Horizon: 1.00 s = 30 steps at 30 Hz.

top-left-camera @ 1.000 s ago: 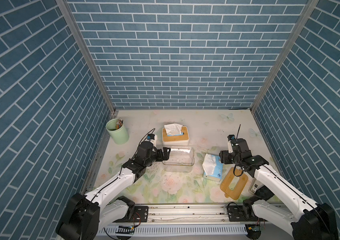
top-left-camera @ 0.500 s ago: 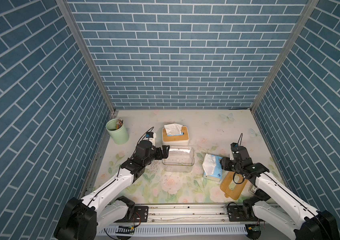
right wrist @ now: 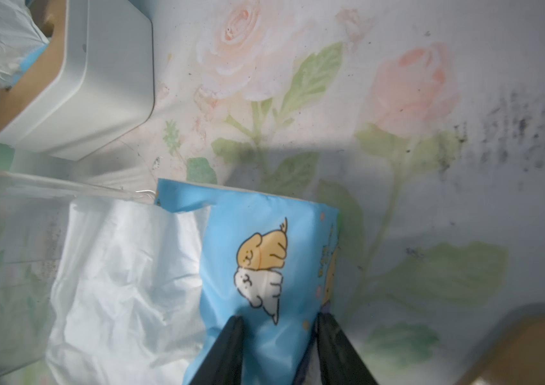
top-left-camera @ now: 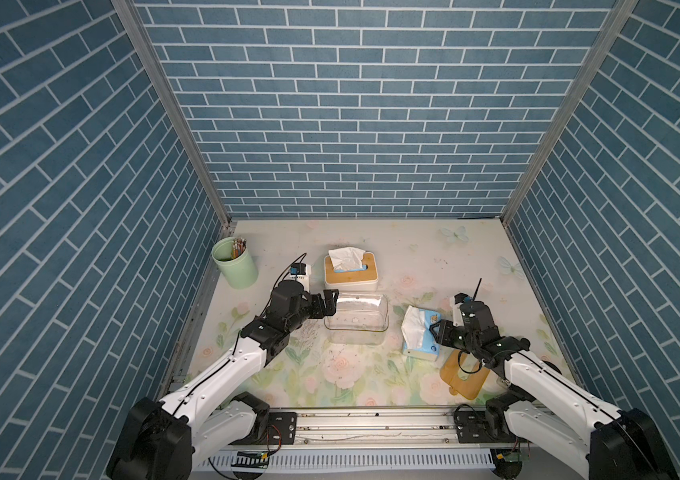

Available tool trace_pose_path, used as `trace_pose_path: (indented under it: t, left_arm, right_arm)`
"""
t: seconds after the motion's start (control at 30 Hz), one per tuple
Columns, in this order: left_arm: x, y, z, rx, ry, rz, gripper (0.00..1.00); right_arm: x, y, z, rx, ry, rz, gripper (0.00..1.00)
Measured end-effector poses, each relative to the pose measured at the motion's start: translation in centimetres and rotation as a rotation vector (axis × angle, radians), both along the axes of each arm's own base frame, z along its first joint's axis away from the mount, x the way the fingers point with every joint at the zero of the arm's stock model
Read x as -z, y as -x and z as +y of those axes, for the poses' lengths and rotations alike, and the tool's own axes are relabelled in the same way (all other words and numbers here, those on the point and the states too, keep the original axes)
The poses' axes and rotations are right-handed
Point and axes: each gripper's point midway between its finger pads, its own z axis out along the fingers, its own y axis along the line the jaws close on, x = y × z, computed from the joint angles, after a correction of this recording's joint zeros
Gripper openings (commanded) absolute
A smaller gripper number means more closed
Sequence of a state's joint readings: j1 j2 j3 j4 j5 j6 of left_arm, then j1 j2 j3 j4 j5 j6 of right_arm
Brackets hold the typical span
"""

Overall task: Put the tissue paper into the tissue box
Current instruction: Move the paper towel to the center of the board.

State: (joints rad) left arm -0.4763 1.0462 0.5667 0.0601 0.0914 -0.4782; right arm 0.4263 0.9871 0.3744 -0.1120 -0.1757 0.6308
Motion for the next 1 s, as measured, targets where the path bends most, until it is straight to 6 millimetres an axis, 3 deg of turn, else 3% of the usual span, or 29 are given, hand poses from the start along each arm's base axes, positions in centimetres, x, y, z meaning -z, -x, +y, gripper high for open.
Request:
trace_pose_path:
  t: [0.3,0.47,0.67,0.83,1.0]
  left_arm:
    - [-0.2,0.1,0.0,0.001,0.006,-0.004,1.0]
    - [0.0,0.2,0.1,0.001,0.002,0.005,1.0]
    - [-0.1,0.2,0.1,0.002,-0.004,0.012,1.0]
    - [-0.7,0.1,0.0,0.004,-0.003,0.003,1.0]
    - [-0.7,0.2,0.1,0.004,-0.01,0.003,1.0]
  right_arm:
    - [0.0,-3.6,-0.1,-0.024,-0.009,-0.033,0.01]
    - [-0.8,-5.4,-0.6,-0.074,0.051,-0.084,0.0]
    - [-1.6,-8.0,0.1,-0.193,0.126,-0.106,0.0]
    - [-0.9,-10.8,-0.3,-0.193,0.209,-0.064,0.23]
    - [-3.1,-11.6,-1.4,-0.138,0.248,-0.109,0.49]
